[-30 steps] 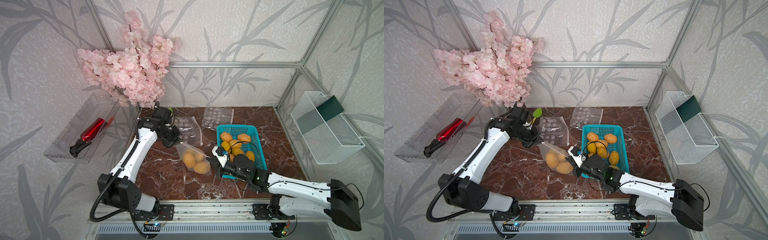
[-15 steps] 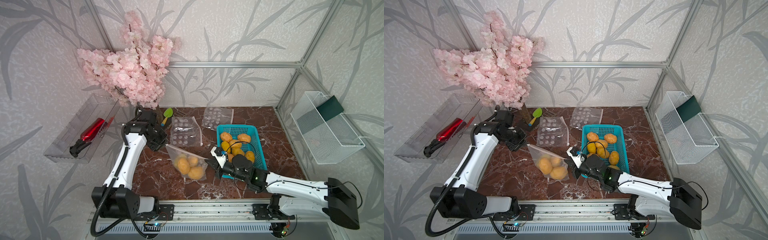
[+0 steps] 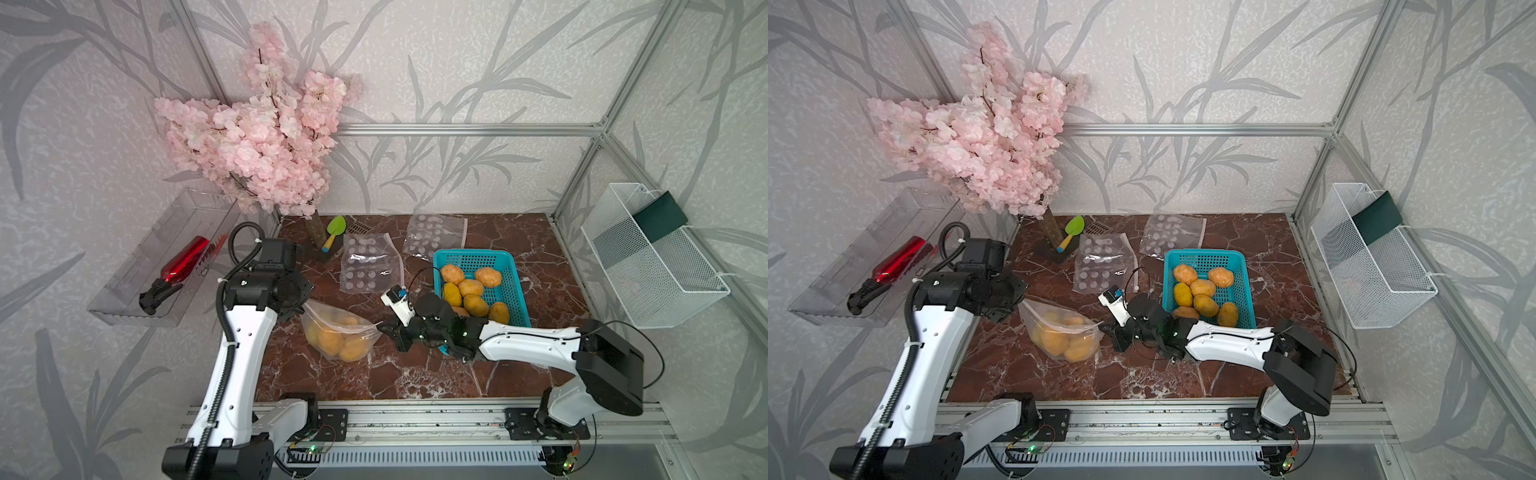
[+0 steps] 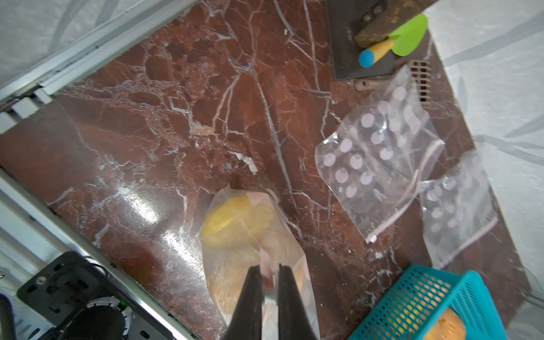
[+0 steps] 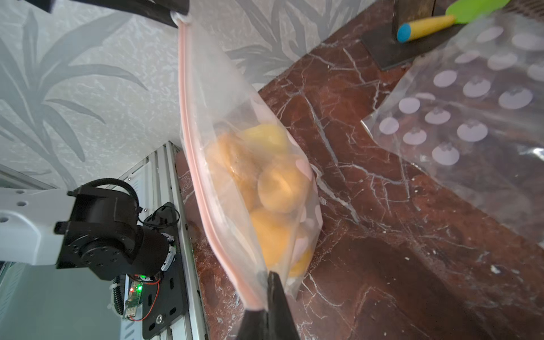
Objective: Put the potatoes into a zipper bag and zip it
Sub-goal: Place the zipper food storage bag at the center of the board, then pick up the zipper food storage bag at the center of the board.
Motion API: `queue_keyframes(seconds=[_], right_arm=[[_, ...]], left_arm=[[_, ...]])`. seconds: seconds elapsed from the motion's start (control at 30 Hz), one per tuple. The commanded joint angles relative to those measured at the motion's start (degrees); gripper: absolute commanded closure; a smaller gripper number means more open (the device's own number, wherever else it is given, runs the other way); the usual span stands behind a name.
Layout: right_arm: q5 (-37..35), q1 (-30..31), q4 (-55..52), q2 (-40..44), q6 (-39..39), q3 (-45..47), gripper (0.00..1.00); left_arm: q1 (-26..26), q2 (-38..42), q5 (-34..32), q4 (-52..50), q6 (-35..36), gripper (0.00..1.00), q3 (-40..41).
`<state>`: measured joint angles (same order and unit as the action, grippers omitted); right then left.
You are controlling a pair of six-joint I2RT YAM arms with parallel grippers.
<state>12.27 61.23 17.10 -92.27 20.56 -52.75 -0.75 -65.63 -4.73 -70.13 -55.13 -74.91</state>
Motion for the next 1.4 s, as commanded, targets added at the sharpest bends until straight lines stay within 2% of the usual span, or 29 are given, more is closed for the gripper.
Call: queue_keyframes(seconds=[0.0, 0.03, 0.13, 0.33, 0.37, 0.47, 0.5, 0.57, 0.6, 0.67, 0.73, 0.8, 0.87, 0.93, 1.03, 1.2, 1.27, 1.37], right_arm=[[-0.9, 0.2, -7.1, -3.9, 0.6, -4.7, 0.64], [-1.8, 0.2, -9.4, -4.9, 0.2, -6.5, 0.50], [-4.4, 0.2, -12.2, -4.3, -1.1, -8.0, 0.28], [-11.4, 0.1, -13.8, 5.4, -3.7, -4.3, 0.18], [-12.2, 0.1, -14.1, 7.6, -4.1, -3.7, 0.17], [-14.2, 0.0, -15.8, 15.3, -2.2, -1.5, 0.13], [-16.1, 0.0, -17.9, 18.3, 0.5, -1.0, 0.11], [-17.1, -0.3, -23.8, 23.1, 7.0, -1.2, 0.04], [-14.3, -0.5, -27.1, 25.0, 9.0, -1.8, 0.03], [-8.4, -0.5, -34.1, 27.0, 9.3, -4.0, 0.01], [-6.2, -0.5, -34.7, 30.2, 7.6, -2.0, 0.01], [-11.0, -0.6, -33.0, 35.0, 3.1, 1.0, 0.01], [-21.0, -0.8, -36.4, 40.0, -1.1, 1.5, 0.01], [-28.0, -0.9, -37.0, 45.1, -6.6, 3.2, 0.01], [-34.9, -1.7, -34.7, 51.0, -12.0, 7.0, 0.01], [-41.1, -5.4, -35.0, 53.8, -12.2, 10.6, 0.01], [-41.3, -5.4, -33.2, 54.8, -12.2, 12.6, 0.01], [-37.8, -5.7, -28.3, 55.6, -13.4, 16.4, 0.01]], left_arm=[[-2.5, -5.2, -6.7, -1.7, -1.2, 1.00, -1.6], [-3.9, -6.6, -5.6, -0.9, -0.9, 1.00, -1.8], [-6.2, -9.3, -1.0, 5.3, -1.0, 1.00, -0.7], [-5.4, -14.6, -1.7, 11.9, -2.2, 1.00, -1.9], [-5.3, -15.4, -1.5, 12.4, -2.4, 0.91, -1.8], [-5.1, -17.3, -2.0, 12.3, -2.8, 0.32, -1.5], [-5.1, -17.4, -2.2, 12.2, -2.7, 0.22, -1.4], [-4.6, -16.6, -2.5, 12.7, -2.1, 0.16, -2.0], [-4.1, -15.7, -3.1, 12.6, -1.9, 0.14, -2.7], [-1.6, -13.0, -6.4, 13.1, -1.6, 0.12, -4.3], [3.2, -9.4, -12.7, 15.7, -1.0, 0.09, -5.3], [9.0, -6.7, -15.2, 22.7, 2.2, 0.08, -4.5], [14.2, -6.7, -15.0, 28.9, 6.0, 0.08, -5.0], [18.8, -10.1, -15.6, 29.9, 9.6, 0.08, -8.7], [23.1, -16.1, -16.9, 32.3, 15.8, 0.08, -12.7], [25.1, -26.1, -17.9, 35.2, 23.6, 0.09, -16.6], [25.6, -30.6, -19.2, 32.7, 25.6, 0.11, -19.9], [25.7, -38.3, -21.7, 27.7, 27.2, 0.13, -25.0]])
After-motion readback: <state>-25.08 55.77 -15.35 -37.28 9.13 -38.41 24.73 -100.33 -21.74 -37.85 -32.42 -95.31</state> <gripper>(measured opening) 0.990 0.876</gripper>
